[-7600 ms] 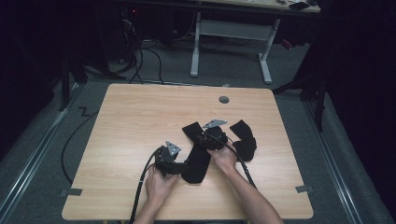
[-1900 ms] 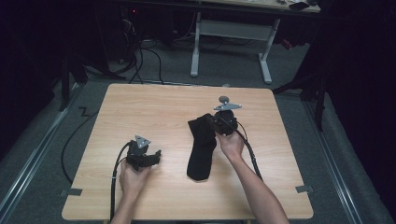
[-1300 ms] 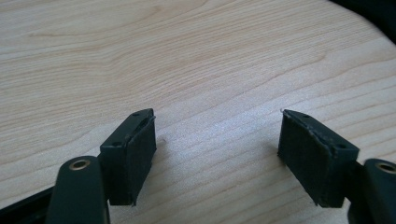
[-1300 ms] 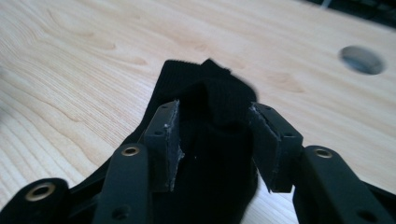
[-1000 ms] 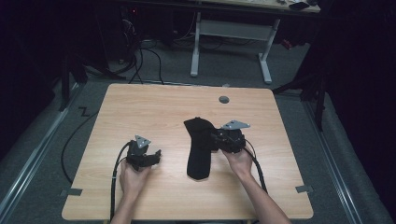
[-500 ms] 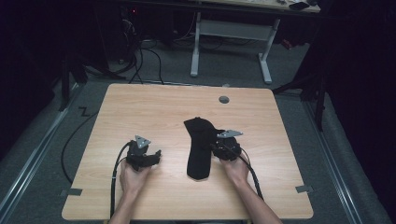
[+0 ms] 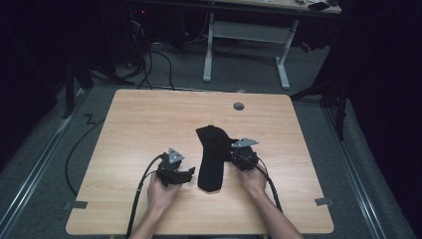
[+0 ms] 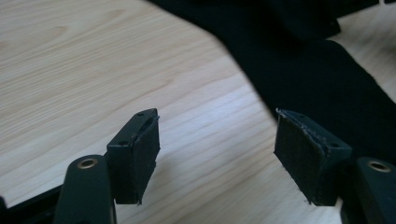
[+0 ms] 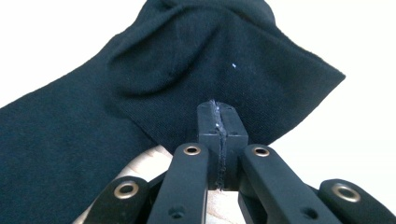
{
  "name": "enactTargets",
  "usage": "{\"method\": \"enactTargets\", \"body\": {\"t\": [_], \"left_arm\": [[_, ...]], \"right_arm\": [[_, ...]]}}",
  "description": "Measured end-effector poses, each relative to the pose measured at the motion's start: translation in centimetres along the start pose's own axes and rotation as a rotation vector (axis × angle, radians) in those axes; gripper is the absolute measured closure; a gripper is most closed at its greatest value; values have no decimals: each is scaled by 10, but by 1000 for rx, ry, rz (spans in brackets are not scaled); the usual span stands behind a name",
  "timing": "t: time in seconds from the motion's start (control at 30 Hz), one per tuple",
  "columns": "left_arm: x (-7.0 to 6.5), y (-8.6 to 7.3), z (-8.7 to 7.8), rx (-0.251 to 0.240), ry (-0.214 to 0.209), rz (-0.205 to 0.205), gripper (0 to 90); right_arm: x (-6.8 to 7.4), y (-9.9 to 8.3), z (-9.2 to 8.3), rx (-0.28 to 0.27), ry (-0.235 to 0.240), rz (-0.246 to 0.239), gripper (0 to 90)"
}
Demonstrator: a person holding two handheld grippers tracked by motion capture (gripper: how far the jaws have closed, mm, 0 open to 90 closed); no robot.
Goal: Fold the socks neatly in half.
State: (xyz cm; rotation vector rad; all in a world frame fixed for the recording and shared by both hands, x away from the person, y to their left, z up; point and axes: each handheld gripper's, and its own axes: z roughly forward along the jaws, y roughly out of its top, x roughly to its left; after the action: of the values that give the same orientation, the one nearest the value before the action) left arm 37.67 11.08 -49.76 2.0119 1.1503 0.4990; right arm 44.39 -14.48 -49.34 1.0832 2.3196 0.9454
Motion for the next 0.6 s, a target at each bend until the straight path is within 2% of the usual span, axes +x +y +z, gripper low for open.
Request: {"method": "enactTargets", "body": {"t": [0.03, 0.13, 0.33, 0.43, 0.6], "left_arm": [[-4, 1, 3, 8, 2, 12, 314], [-9, 3, 10, 24, 3, 15, 314], [-10, 2, 15, 41, 24, 16, 315], [-12, 2, 15, 47, 37, 36, 314], [-12, 2, 16, 41, 41, 30, 300]], "right_arm": [[0, 1, -2, -4, -2, -8, 900], [1, 7, -8, -21, -4, -27, 900], [3, 16, -17, -47, 2, -55, 900], [5, 20, -22, -64, 9, -74, 900], [12, 31, -37, -112, 48, -115, 900]]}}
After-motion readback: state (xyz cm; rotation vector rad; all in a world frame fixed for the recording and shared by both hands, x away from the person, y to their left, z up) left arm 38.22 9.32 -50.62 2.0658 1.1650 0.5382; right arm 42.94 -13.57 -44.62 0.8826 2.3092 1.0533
